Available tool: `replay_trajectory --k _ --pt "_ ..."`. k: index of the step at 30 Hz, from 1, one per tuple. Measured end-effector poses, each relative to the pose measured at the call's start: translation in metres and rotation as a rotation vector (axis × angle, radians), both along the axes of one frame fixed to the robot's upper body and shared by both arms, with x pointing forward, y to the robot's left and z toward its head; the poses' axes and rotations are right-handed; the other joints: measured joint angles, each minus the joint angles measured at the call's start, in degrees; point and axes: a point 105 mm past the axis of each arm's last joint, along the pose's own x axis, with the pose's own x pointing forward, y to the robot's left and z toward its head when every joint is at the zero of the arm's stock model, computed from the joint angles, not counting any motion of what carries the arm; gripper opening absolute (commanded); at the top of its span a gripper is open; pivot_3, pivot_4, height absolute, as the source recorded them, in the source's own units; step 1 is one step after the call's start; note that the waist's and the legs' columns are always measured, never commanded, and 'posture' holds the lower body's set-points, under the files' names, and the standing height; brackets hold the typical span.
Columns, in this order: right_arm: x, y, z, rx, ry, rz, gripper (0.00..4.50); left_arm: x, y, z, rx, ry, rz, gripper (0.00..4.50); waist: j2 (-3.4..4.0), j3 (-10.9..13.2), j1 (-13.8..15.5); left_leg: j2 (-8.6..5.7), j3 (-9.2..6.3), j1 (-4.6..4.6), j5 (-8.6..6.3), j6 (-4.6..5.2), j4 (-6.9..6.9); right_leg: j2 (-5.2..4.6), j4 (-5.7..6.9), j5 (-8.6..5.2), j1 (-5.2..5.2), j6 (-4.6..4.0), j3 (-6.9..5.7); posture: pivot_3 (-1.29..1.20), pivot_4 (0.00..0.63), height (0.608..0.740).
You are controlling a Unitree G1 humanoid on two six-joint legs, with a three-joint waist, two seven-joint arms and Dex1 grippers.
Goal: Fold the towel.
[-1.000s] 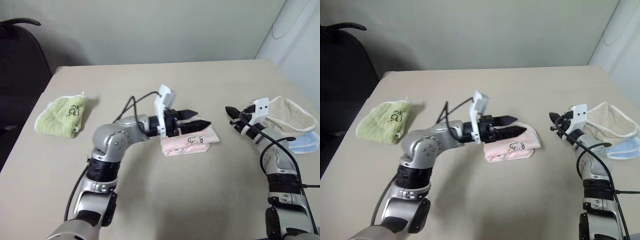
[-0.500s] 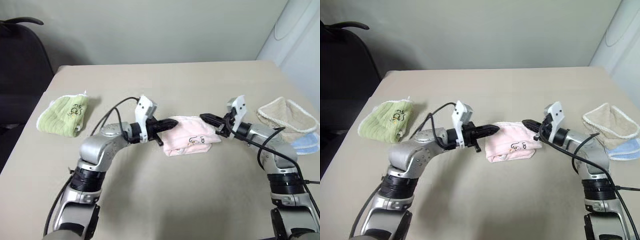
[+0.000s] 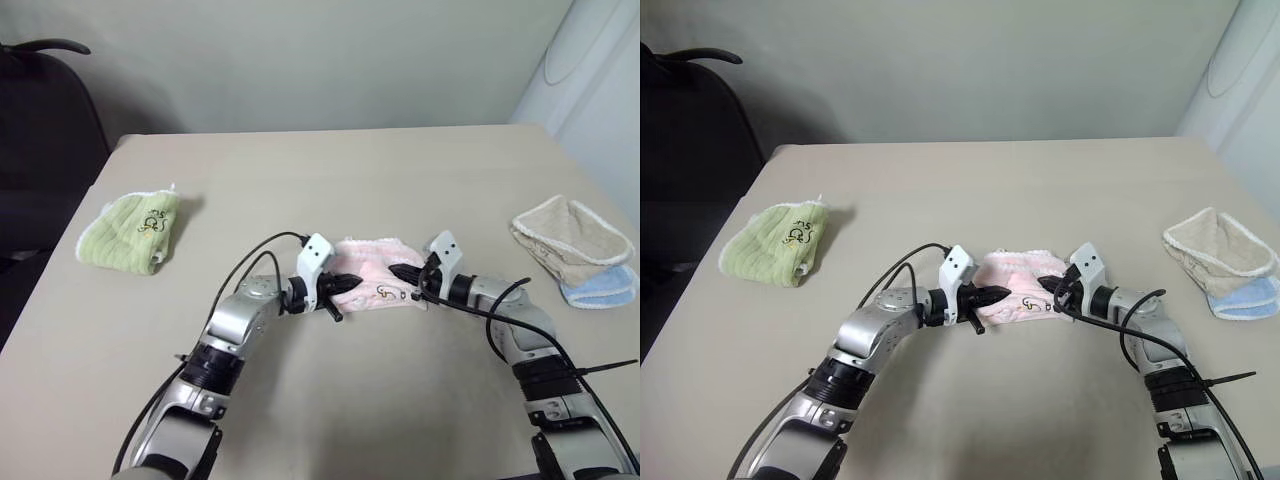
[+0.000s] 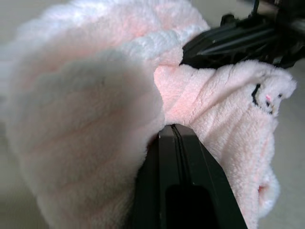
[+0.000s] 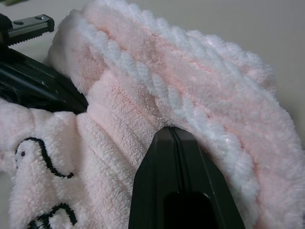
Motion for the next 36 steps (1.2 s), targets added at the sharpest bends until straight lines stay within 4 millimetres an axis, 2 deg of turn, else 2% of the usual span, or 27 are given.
replay_trajectory --k 2,5,7,10,15,19,29,31,36 --pt "-0.002 -0.006 0.009 0.029 -0.013 -0.010 0.00 0.002 0.008 0.021 -0.107 -0.009 0.035 0.03 -0.01 0.0 0.1 -0.03 0.02 -0.14 0.37 -0.64 0.00 0.00 0.00 -0.02 -0.11 0.02 0.00 0.00 0.150 0.740" --pt "-0.006 -0.019 0.033 0.075 -0.060 -0.027 0.00 0.005 0.033 0.060 -0.256 -0.057 0.119 0.03 -0.01 0.0 0.0 -0.04 0.13 -0.19 0.39 -0.68 -0.01 0.01 -0.06 -0.04 -0.14 0.07 0.04 0.00 0.150 0.740" --pt "-0.008 -0.028 0.047 0.081 -0.095 -0.039 0.00 0.005 0.050 0.073 -0.309 -0.063 0.170 0.03 -0.02 0.0 0.0 -0.04 0.19 -0.11 0.39 -0.68 -0.01 0.01 -0.06 -0.07 -0.08 0.11 0.13 0.00 0.150 0.740" --pt "-0.009 -0.035 0.055 0.077 -0.103 -0.049 0.00 0.002 0.069 0.073 -0.344 -0.021 0.232 0.03 -0.04 0.0 -0.1 -0.07 0.33 0.04 0.37 -0.64 -0.04 0.07 0.00 -0.12 -0.06 0.23 0.48 0.00 0.150 0.740" --pt "-0.004 -0.042 0.054 0.075 -0.092 -0.073 0.00 -0.002 0.083 0.051 -0.320 0.101 0.303 0.03 -0.08 0.1 -0.1 -0.12 0.46 0.08 0.29 -0.50 0.00 0.11 0.01 -0.06 -0.11 0.42 0.86 0.00 0.150 0.740" --pt "-0.002 -0.045 0.052 0.080 -0.085 -0.084 0.00 -0.006 0.081 0.042 -0.327 0.182 0.302 0.93 -0.09 0.1 -0.1 -0.12 0.51 0.08 0.28 -0.47 0.00 0.11 0.02 -0.05 -0.15 0.44 0.95 0.00 0.150 0.740" --pt "0.001 -0.046 0.049 0.088 -0.077 -0.100 0.00 -0.016 0.059 0.015 -0.328 0.404 0.253 4.47 -0.10 0.1 -0.1 -0.12 0.62 0.09 0.29 -0.47 0.00 0.11 0.04 -0.04 -0.21 0.44 1.05 0.00 0.150 0.740" --pt "0.001 -0.046 0.049 0.090 -0.078 -0.105 0.00 -0.019 0.050 0.007 -0.311 0.453 0.231 4.47 -0.10 0.1 -0.1 -0.12 0.64 0.09 0.29 -0.47 0.00 0.11 0.04 -0.04 -0.22 0.45 1.07 0.00 0.150 0.740" --pt "0.002 -0.047 0.050 0.093 -0.082 -0.119 0.00 -0.014 0.039 0.004 -0.313 0.502 0.218 4.47 -0.10 0.1 0.1 -0.12 0.66 0.11 0.30 -0.43 0.02 0.11 0.05 -0.02 -0.17 0.49 1.08 0.00 0.150 0.740"
